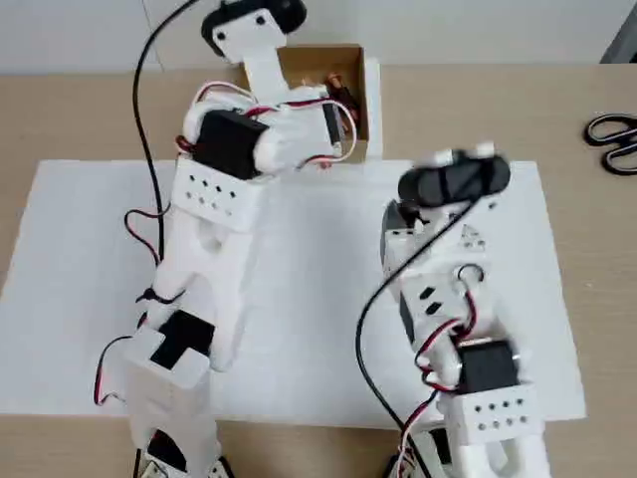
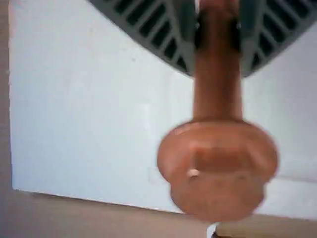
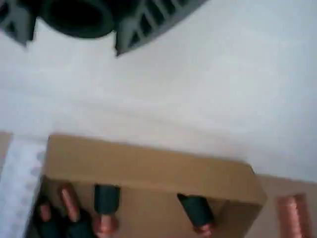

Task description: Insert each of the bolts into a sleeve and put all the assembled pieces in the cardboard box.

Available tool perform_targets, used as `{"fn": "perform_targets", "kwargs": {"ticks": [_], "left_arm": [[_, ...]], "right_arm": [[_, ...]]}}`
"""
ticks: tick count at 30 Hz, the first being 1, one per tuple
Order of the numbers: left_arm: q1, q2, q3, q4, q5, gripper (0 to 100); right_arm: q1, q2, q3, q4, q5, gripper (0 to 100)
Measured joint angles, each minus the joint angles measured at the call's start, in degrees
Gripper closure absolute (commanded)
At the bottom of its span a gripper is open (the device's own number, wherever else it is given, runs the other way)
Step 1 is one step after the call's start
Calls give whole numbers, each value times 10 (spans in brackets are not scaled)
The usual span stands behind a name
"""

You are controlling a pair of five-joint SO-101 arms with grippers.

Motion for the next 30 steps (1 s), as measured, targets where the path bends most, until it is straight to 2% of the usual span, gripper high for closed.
{"fn": "perform_targets", "kwargs": {"ticks": [4, 11, 14, 19, 23, 30], "left_arm": [[1, 0, -32, 1, -16, 994], [1, -95, -19, 2, -96, 994], [4, -169, 47, 2, -122, 994], [43, -249, 204, -2, -131, 994], [63, -273, 285, -71, -131, 994], [104, -276, 356, -209, -180, 994]], "right_arm": [[-11, -43, 96, -136, 0, 996], [-26, -110, 186, -253, 0, 996], [-28, -146, 223, -291, 14, 996], [-28, -214, 293, -347, 91, 996], [-30, -274, 339, -363, 137, 996], [-74, -367, 350, -352, 154, 996]]}}
